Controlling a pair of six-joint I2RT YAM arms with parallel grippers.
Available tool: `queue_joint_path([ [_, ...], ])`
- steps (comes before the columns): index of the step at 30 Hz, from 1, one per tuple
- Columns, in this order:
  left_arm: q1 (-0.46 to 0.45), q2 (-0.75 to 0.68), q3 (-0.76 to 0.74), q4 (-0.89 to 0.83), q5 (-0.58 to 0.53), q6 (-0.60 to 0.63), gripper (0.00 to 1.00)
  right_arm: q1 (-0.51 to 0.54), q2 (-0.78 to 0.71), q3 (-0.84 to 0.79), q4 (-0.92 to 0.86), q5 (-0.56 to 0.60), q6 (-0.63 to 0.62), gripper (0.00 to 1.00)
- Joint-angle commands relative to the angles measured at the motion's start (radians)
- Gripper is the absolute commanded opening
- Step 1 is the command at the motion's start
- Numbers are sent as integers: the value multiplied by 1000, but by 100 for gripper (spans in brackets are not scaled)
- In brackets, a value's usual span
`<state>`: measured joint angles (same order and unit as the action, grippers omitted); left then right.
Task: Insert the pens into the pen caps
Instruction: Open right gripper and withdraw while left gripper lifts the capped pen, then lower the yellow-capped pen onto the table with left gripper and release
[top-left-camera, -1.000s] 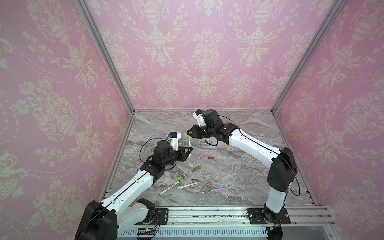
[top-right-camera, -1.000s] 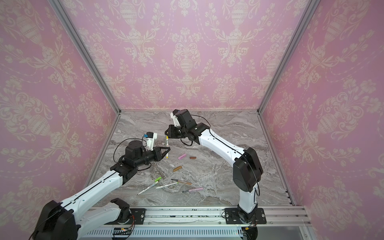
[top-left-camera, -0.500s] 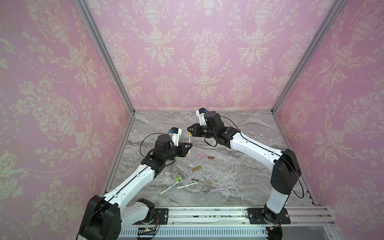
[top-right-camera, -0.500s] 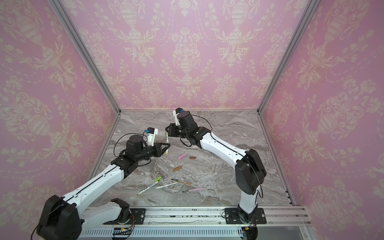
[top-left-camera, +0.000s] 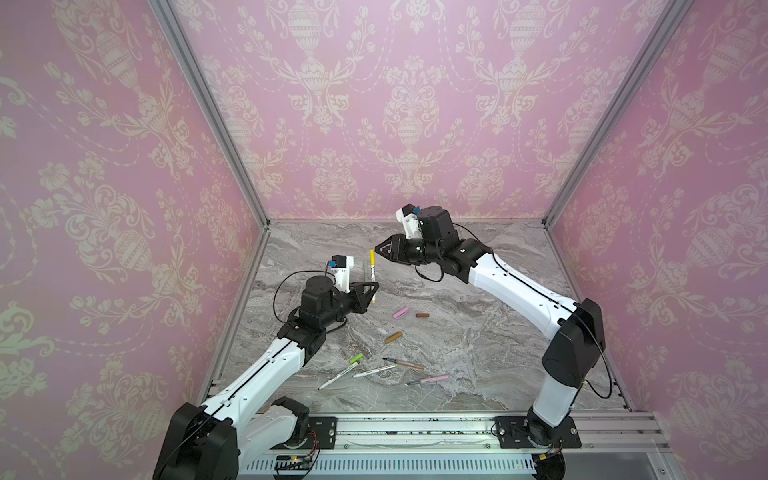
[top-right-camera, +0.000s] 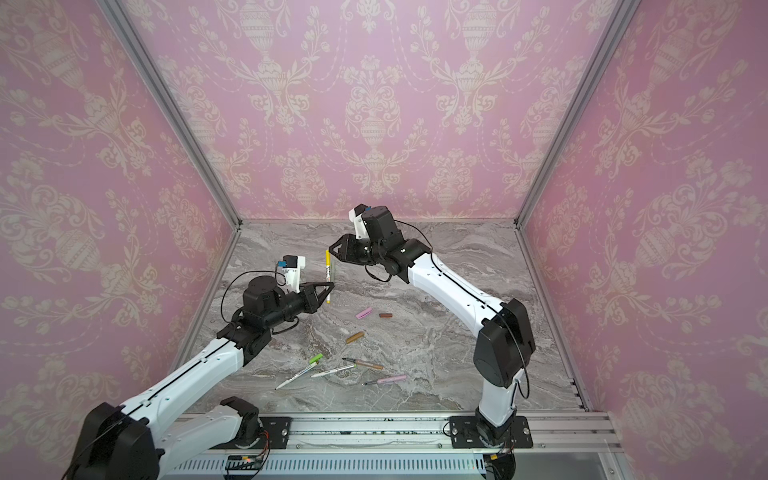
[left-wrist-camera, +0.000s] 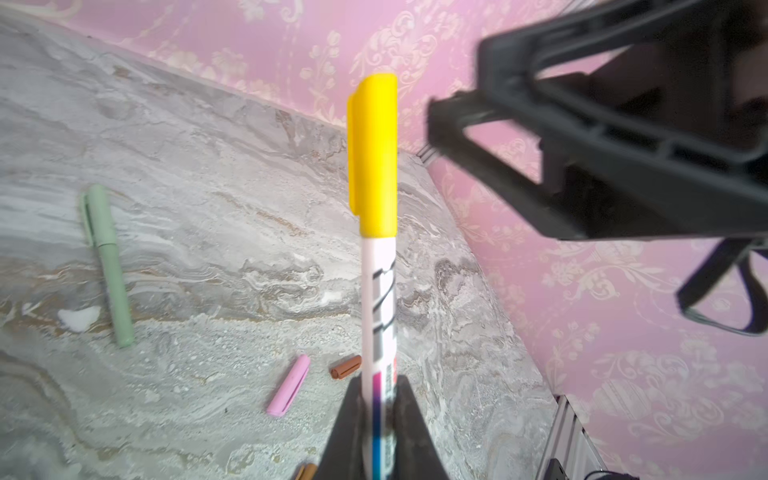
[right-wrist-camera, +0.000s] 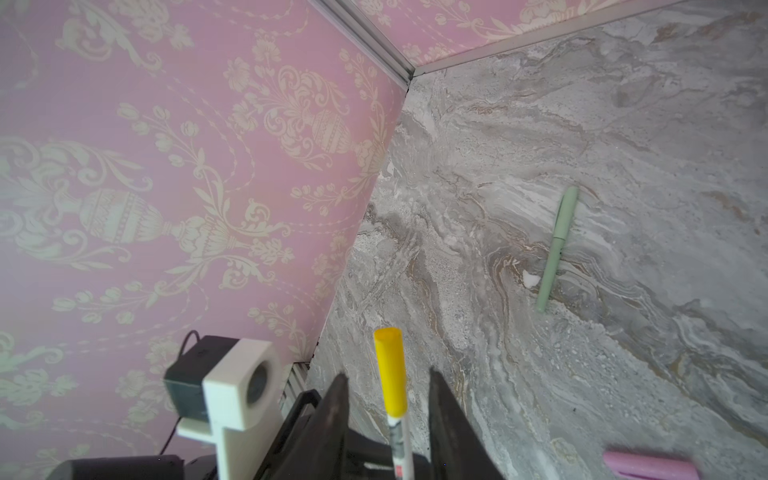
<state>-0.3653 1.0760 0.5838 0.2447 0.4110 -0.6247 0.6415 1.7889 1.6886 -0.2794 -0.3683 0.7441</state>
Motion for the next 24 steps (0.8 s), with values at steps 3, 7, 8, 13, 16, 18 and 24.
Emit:
queue_joint_path([
  [3, 1, 87, 31, -108, -69, -21, 5, -48, -108, 7, -22, -1, 9, 50],
  [7, -4, 224, 139, -198, -105, -7, 6, -54, -156, -94, -30, 26, 5, 52],
  [8, -6, 272, 196, -227, -119, -10, 6, -55, -164, -121, -33, 31, 7, 52],
  [13, -7, 494, 356, -312, -145, -19, 8, -58, -197, -232, -23, 58, 0, 52],
  [16, -9, 600, 439, -351, -162, -3, 9, -64, -202, -257, -20, 63, -13, 53],
  [18, -9, 656, 485, -378, -187, 17, 11, -70, -201, -265, -21, 60, -21, 52],
  [24, -12, 785, 588, -429, -247, 69, 11, -99, -187, -288, -1, 42, -25, 53],
])
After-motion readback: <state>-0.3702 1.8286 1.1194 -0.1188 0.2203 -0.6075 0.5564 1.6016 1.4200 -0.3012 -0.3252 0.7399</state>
